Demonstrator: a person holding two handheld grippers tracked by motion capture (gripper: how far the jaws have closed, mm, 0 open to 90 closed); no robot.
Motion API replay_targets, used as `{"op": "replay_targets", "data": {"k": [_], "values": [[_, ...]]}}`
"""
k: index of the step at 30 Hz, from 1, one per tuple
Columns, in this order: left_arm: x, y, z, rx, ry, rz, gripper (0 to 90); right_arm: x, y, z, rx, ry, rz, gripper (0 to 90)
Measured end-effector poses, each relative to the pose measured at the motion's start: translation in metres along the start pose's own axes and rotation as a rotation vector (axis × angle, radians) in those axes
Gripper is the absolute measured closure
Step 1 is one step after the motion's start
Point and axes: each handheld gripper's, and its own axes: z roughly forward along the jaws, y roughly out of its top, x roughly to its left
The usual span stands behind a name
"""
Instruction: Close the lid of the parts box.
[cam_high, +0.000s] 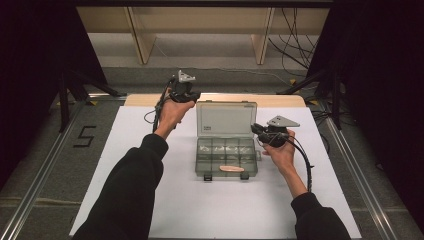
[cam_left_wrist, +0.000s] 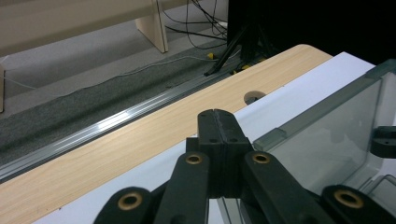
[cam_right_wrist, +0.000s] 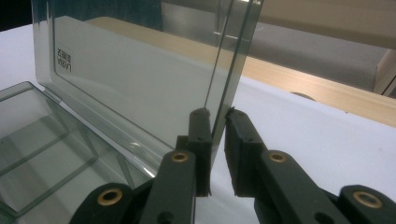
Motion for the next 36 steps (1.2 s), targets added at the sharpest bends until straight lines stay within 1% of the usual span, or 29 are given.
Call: {"op": "replay_targets", "data": {"k": [1,2,3,4,6,7,8,9,10,11,12,13,14,15,17,18,19,20,22,24,25,26,27,29,30,31,34,35,36], "values": [[0.001,0.000,0.001,0.008,0.003,-0.002,90.0,0.000,0.000,0.000,0.000,0.001,0.002,81.2],[0.001,0.000,0.004,0.003,0.003,-0.016,90.0,0.000,0.000,0.000,0.000,0.001,0.002,81.2],[0.002,0.000,0.005,0.010,0.008,-0.008,90.0,0.000,0.000,0.000,0.000,-0.001,0.000,81.3],[0.003,0.001,0.006,0.039,0.007,0.012,90.0,0.000,0.000,0.000,0.000,-0.001,0.000,81.3],[0.002,0.000,0.009,0.039,0.010,0.012,90.0,0.000,0.000,0.000,0.000,0.001,0.001,81.2],[0.001,-0.001,0.011,0.037,0.003,-0.002,90.0,0.000,-0.001,0.001,-0.015,0.007,0.005,81.2],[0.000,-0.001,0.012,0.030,0.002,-0.013,90.0,0.000,-0.001,0.001,-0.015,0.007,0.005,81.2],[-0.001,-0.001,0.014,0.035,0.004,-0.014,90.0,0.000,-0.001,0.001,-0.015,0.008,0.003,81.2],[-0.001,-0.001,0.014,0.051,-0.002,0.005,90.0,0.000,-0.001,0.001,-0.017,0.007,0.004,81.2],[-0.003,-0.002,0.017,0.040,-0.001,-0.013,90.0,0.000,-0.001,0.003,-0.035,0.009,0.006,81.2],[-0.003,-0.002,0.017,0.057,-0.009,-0.003,90.0,0.000,-0.001,0.003,-0.034,0.009,0.006,81.2],[-0.004,-0.002,0.018,0.062,-0.006,-0.001,90.0,0.000,0.000,0.000,-0.001,0.000,0.000,81.2],[-0.005,-0.002,0.019,0.060,-0.009,-0.009,90.0,0.000,0.000,0.000,-0.001,0.000,0.000,81.2],[-0.007,-0.002,0.022,0.037,-0.015,-0.049,90.0,0.000,0.000,0.000,0.000,0.000,0.000,81.2],[-0.005,-0.002,0.022,0.062,-0.018,-0.037,90.0,0.000,0.000,0.000,-0.001,0.001,0.000,81.2],[-0.005,-0.002,0.022,0.058,-0.019,-0.050,90.0,0.000,0.000,0.000,0.000,-0.001,-0.001,81.2],[-0.005,-0.001,0.022,0.068,-0.015,-0.044,90.0,0.000,0.000,0.000,0.000,-0.001,0.000,81.3],[-0.007,-0.001,0.024,0.050,-0.010,-0.071,90.0,0.000,0.000,0.000,0.001,0.000,0.000,81.2],[-0.007,-0.001,0.024,0.056,-0.010,-0.074,90.0,0.000,0.000,0.000,-0.001,0.000,0.001,81.2],[-0.007,-0.001,0.024,0.057,-0.008,-0.082,90.0,0.000,-0.001,0.002,-0.021,0.008,0.006,81.2],[-0.007,0.000,0.023,0.061,-0.010,-0.084,90.0,0.000,0.000,0.001,-0.011,0.004,0.005,81.3],[-0.006,0.000,0.022,0.076,-0.018,-0.074,90.0,0.000,0.000,0.001,-0.011,0.004,0.005,81.3],[-0.006,0.000,0.021,0.079,-0.022,-0.075,90.0,0.000,0.000,0.001,-0.016,0.009,0.006,81.3],[-0.006,0.000,0.020,0.072,-0.027,-0.100,90.0,0.000,0.000,0.001,-0.021,0.005,0.015,81.1],[-0.006,0.000,0.020,0.073,-0.024,-0.103,90.0,0.002,0.000,0.000,-0.010,0.011,0.026,81.0],[-0.006,0.000,0.019,0.078,-0.024,-0.103,90.0,0.001,0.000,0.001,-0.020,0.009,0.009,80.9],[-0.004,0.000,0.017,0.106,-0.033,-0.085,90.0,0.001,0.002,0.000,-0.013,0.000,0.010,79.0],[-0.006,0.000,0.017,0.092,-0.029,-0.099,90.0,0.002,0.001,0.000,-0.021,0.012,0.034,78.5],[-0.005,0.000,0.015,0.109,-0.038,-0.082,90.0,0.001,0.002,0.000,-0.028,0.005,0.020,77.5]]}}
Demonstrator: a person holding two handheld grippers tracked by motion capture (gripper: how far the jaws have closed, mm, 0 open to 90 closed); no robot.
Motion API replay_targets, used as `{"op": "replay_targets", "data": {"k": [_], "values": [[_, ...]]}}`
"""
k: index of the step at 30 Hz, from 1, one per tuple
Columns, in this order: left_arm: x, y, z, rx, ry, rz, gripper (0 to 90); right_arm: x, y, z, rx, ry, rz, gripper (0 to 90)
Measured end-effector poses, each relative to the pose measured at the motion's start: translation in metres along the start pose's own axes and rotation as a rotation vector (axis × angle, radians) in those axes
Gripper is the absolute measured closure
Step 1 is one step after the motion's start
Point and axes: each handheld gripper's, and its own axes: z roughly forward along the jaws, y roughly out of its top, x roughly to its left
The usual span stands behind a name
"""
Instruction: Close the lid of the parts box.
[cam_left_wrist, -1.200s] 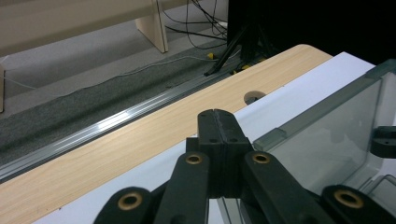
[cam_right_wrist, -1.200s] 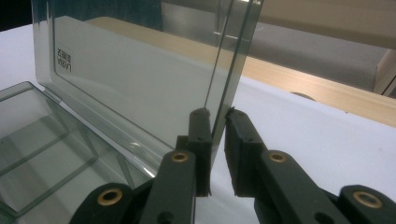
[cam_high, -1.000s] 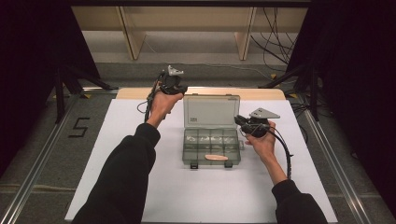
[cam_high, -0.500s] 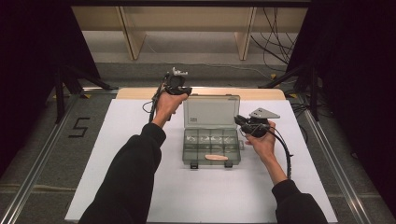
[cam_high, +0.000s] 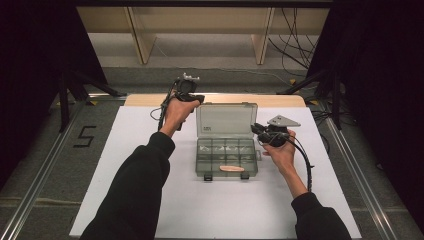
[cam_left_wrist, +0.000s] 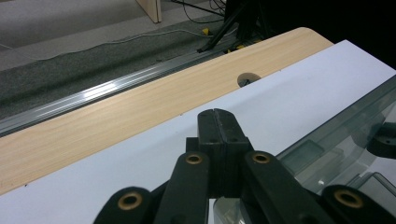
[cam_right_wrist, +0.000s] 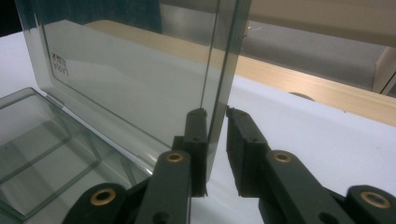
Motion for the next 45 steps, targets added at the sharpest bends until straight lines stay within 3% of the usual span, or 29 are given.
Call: {"op": "replay_targets", "data": {"k": [5,6,9,14,16,17,20,21,27,28,31,33,34,38,39,41,45], "values": [[-0.002,0.000,-0.006,0.027,-0.013,0.032,90.0,0.002,0.005,-0.006,-0.008,0.000,0.052,62.4],[-0.003,0.000,-0.007,0.026,-0.015,0.030,90.0,0.002,0.006,-0.007,-0.029,-0.004,0.045,59.2],[-0.004,-0.001,-0.010,0.039,-0.028,0.043,90.0,0.004,0.012,-0.015,-0.018,-0.005,0.089,50.3],[-0.010,-0.005,-0.017,0.037,-0.047,0.063,90.0,0.005,0.018,-0.030,-0.027,-0.007,0.081,41.2],[-0.012,-0.007,-0.017,0.003,-0.053,0.076,89.9,0.007,0.021,-0.036,-0.021,-0.003,0.089,37.7],[-0.015,-0.010,-0.019,0.013,-0.054,0.040,89.9,0.008,0.024,-0.040,-0.015,0.006,0.084,35.2],[-0.018,-0.013,-0.023,0.021,-0.068,0.059,89.9,0.011,0.026,-0.046,0.007,0.002,0.067,33.2],[-0.019,-0.013,-0.025,0.022,-0.071,0.065,89.9,0.012,0.027,-0.047,-0.009,-0.003,0.056,32.3],[-0.026,-0.018,-0.034,0.022,-0.083,0.099,89.9,0.022,0.033,-0.059,0.012,0.013,0.079,29.4],[-0.027,-0.019,-0.035,0.021,-0.087,0.104,89.9,0.022,0.033,-0.060,0.007,0.012,0.060,29.4],[-0.030,-0.022,-0.039,0.017,-0.095,0.107,89.9,0.027,0.035,-0.064,0.009,0.030,0.056,29.5],[-0.032,-0.024,-0.041,0.011,-0.099,0.110,89.9,0.030,0.037,-0.068,0.006,0.019,0.025,29.5],[-0.033,-0.024,-0.042,0.008,-0.100,0.110,89.9,0.032,0.038,-0.069,0.006,0.031,0.040,29.5],[-0.036,-0.028,-0.045,0.000,-0.113,0.110,89.9,0.036,0.041,-0.076,0.001,0.033,0.019,29.5],[-0.036,-0.029,-0.046,-0.002,-0.113,0.112,89.9,0.037,0.040,-0.075,-0.027,0.031,0.020,29.5],[-0.037,-0.031,-0.047,-0.006,-0.118,0.110,90.0,0.037,0.038,-0.079,0.000,0.031,0.019,29.4],[-0.040,-0.036,-0.049,-0.008,-0.133,0.116,90.0,0.039,0.037,-0.083,-0.005,0.044,0.038,28.4]]}}
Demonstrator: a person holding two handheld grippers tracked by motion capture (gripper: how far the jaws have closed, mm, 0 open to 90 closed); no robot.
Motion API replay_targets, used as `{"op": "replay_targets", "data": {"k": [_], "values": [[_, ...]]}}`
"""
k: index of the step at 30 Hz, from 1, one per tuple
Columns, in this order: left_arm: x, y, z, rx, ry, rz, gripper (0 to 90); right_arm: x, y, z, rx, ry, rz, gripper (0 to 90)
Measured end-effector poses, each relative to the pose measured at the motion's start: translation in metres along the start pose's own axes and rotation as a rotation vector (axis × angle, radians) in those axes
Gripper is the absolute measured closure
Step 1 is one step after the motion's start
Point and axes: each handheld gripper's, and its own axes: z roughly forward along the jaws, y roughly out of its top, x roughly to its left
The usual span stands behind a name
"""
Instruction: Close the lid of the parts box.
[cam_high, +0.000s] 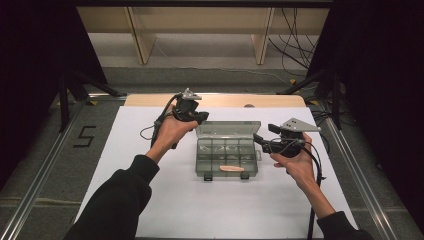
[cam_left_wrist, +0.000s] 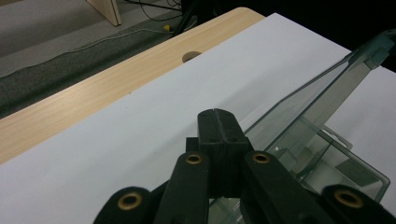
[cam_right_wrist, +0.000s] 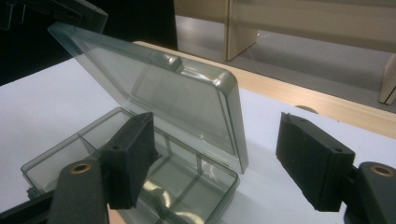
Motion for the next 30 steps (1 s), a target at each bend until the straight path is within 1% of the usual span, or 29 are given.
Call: {"op": "replay_targets", "data": {"k": [1,2,4,5,6,8,9,10,11,12,13,14,15,16,17,18,19,20,21,22,23,24,25,26,27,28,29,30], "values": [[-0.001,-0.001,0.000,-0.008,-0.001,-0.007,90.0,0.000,0.000,-0.001,-0.014,-0.018,-0.011,27.8],[-0.002,-0.002,-0.001,-0.009,-0.004,-0.006,89.9,0.001,0.000,-0.002,-0.015,-0.003,0.000,27.0],[-0.004,-0.005,-0.002,-0.016,-0.010,-0.009,90.0,0.002,0.002,-0.005,-0.010,-0.013,-0.013,24.8],[-0.005,-0.006,-0.002,-0.019,-0.012,-0.006,90.0,0.004,0.002,-0.006,-0.016,-0.016,0.000,24.4],[-0.006,-0.008,-0.003,-0.018,-0.015,-0.004,89.9,0.004,0.002,-0.007,-0.019,-0.007,-0.010,24.3],[-0.008,-0.011,-0.004,-0.022,-0.018,0.002,89.9,0.007,0.003,-0.008,-0.009,0.001,0.010,23.4],[-0.009,-0.012,-0.005,-0.025,-0.016,0.002,90.0,0.006,0.003,-0.008,-0.024,-0.005,-0.010,23.4],[-0.010,-0.013,-0.005,-0.025,-0.020,0.005,90.0,0.008,0.003,-0.008,-0.022,0.007,0.006,23.2],[-0.011,-0.015,-0.006,-0.029,-0.026,0.002,90.0,0.009,0.003,-0.009,-0.019,0.004,0.007,22.6],[-0.011,-0.016,-0.006,-0.029,-0.028,0.003,90.0,0.009,0.003,-0.009,-0.029,-0.002,-0.012,22.0],[-0.012,-0.018,-0.006,-0.028,-0.031,0.005,90.0,0.011,0.004,-0.011,-0.019,0.009,0.000,22.0],[-0.013,-0.019,-0.006,-0.030,-0.033,0.006,90.0,0.011,0.004,-0.011,-0.030,0.016,-0.002,22.0],[-0.014,-0.021,-0.007,-0.028,-0.034,0.006,89.9,0.012,0.005,-0.013,-0.020,0.007,-0.007,22.0],[-0.014,-0.022,-0.007,-0.029,-0.040,0.007,90.0,0.013,0.005,-0.013,-0.027,0.019,0.004,22.1],[-0.015,-0.024,-0.007,-0.030,-0.039,0.011,90.0,0.012,0.005,-0.014,-0.035,0.011,-0.016,22.3],[-0.015,-0.025,-0.007,-0.030,-0.049,0.007,89.9,0.014,0.006,-0.015,-0.038,0.016,-0.007,22.6],[-0.016,-0.027,-0.007,-0.032,-0.046,0.009,90.0,0.013,0.006,-0.017,-0.034,0.010,-0.018,22.8],[-0.017,-0.028,-0.008,-0.036,-0.046,0.007,90.0,0.014,0.007,-0.017,-0.035,0.018,-0.006,23.2],[-0.017,-0.030,-0.008,-0.037,-0.046,0.011,90.0,0.015,0.007,-0.018,-0.043,0.015,-0.008,24.6],[-0.018,-0.031,-0.009,-0.037,-0.046,0.010,90.0,0.014,0.008,-0.019,-0.053,0.015,-0.026,26.4],[-0.018,-0.033,-0.008,-0.040,-0.047,0.008,89.9,0.015,0.008,-0.019,-0.063,0.005,-0.037,27.4],[-0.018,-0.035,-0.009,-0.038,-0.052,0.011,90.0,0.016,0.009,-0.020,-0.059,0.021,-0.018,27.7],[-0.019,-0.037,-0.009,-0.040,-0.050,0.005,90.0,0.016,0.009,-0.021,-0.064,0.004,-0.024,28.8],[-0.019,-0.038,-0.009,-0.043,-0.051,0.007,90.0,0.014,0.009,-0.022,-0.068,0.011,-0.051,31.7],[-0.020,-0.040,-0.009,-0.040,-0.061,0.007,90.0,0.014,0.010,-0.024,-0.047,0.011,-0.058,34.1],[-0.021,-0.042,-0.009,-0.045,-0.057,0.002,90.0,0.014,0.010,-0.024,-0.047,0.011,-0.062,35.0],[-0.020,-0.043,-0.010,-0.042,-0.072,0.006,89.9,0.014,0.009,-0.021,-0.073,0.016,-0.060,37.0],[-0.022,-0.045,-0.010,-0.053,-0.063,-0.002,90.0,0.014,0.008,-0.022,-0.059,0.016,-0.068,40.2]]}}
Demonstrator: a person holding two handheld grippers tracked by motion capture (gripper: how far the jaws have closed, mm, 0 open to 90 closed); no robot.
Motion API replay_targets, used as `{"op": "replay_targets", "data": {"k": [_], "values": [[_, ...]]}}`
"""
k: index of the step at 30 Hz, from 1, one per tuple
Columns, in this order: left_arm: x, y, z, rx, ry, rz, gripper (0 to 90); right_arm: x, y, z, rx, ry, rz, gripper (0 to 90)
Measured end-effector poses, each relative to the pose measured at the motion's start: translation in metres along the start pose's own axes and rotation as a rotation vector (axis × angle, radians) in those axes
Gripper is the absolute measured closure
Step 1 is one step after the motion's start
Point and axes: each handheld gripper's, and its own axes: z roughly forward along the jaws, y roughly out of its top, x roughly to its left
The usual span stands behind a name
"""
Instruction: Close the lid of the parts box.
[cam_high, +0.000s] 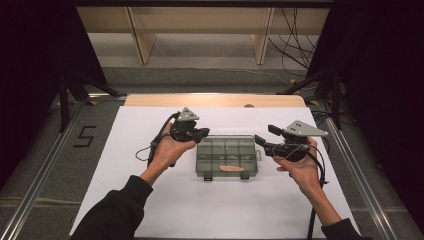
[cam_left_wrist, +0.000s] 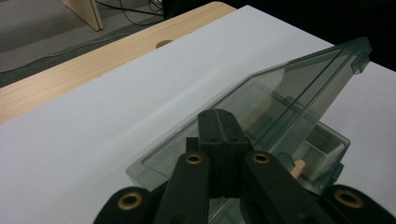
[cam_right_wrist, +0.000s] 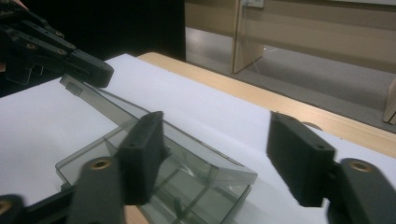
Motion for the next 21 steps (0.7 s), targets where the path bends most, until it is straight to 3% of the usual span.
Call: {"op": "replay_targets", "data": {"k": [7,15,21], "values": [[-0.002,-0.013,-0.002,-0.020,-0.019,-0.017,90.0,-0.001,-0.002,-0.003,0.002,0.033,-0.003,61.5],[-0.006,-0.024,-0.007,-0.018,-0.027,0.020,90.0,0.004,-0.007,-0.002,0.050,0.065,-0.035,75.1],[-0.011,-0.034,-0.007,-0.024,-0.035,0.016,90.0,0.006,-0.011,-0.001,0.075,0.087,-0.068,83.5]]}}
